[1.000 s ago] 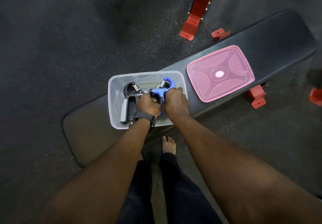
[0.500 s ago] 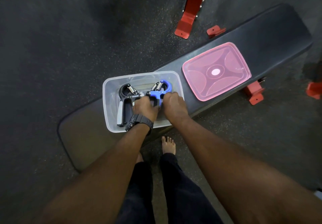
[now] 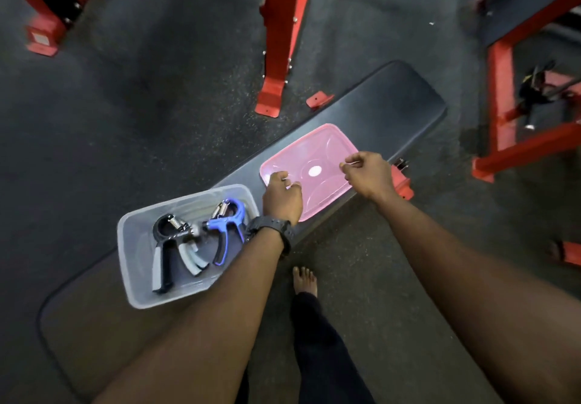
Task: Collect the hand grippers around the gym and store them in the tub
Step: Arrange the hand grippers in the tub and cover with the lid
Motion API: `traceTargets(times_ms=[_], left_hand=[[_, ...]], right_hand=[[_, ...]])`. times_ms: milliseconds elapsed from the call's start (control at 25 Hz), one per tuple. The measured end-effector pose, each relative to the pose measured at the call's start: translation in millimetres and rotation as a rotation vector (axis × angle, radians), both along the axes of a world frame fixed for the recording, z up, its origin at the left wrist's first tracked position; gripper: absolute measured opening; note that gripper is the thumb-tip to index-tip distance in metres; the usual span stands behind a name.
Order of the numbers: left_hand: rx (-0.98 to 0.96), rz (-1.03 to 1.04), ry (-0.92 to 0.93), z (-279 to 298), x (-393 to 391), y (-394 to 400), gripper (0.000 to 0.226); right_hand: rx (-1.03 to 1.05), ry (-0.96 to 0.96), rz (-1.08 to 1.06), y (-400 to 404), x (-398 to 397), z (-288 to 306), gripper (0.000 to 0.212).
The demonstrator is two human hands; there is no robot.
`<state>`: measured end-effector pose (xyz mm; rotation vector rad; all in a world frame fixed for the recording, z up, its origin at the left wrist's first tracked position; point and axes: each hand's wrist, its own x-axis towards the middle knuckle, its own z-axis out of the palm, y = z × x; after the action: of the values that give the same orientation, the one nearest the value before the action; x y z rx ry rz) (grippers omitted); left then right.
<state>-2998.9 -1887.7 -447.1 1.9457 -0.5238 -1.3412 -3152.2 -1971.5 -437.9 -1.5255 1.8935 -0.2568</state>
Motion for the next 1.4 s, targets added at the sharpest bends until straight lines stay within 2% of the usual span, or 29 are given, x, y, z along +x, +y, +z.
traceTargets(times_ms=[120,280,440,640,720,880,1080,1280,1400], left_hand=[[0.121,0.059,-0.072,-30,-24,-21,0.04],[0.3,0.255,-0.147,-72,-40,-38,0.052],[0.388,0.412,-0.153,-83,-43,-49,0.054],[0.415,0.394,-0.184,-80,-35,-61,0.05],[0.408,0.35,-0.21,-69,-29,-63,0.05],[0.279,0.296,-0.244,-20,-3,-59,0.049],[0.157,0.329,-0.299,42,99,8,0.042],[0.207,0.37,-0.27,60,194,101,0.036],[0.274,0.271,-0.264,65,223,152,0.038]], right_hand=[[0.035,-0.001,-0.01,-37,-26,-32,0.024],[0.069,0.047,0.054,-80,-38,-70,0.029],[0.093,0.12,0.114,-111,-35,-99,0.035],[0.128,0.176,0.177,-114,-31,-112,0.037],[0.068,0.183,0.133,-111,-32,-103,0.031],[-0.068,0.168,0.06,-101,-21,-65,0.032],[-0.196,0.083,0.145,-52,63,6,0.036],[-0.234,0.026,0.162,40,139,53,0.028],[-0.141,0.057,0.157,103,151,53,0.024]])
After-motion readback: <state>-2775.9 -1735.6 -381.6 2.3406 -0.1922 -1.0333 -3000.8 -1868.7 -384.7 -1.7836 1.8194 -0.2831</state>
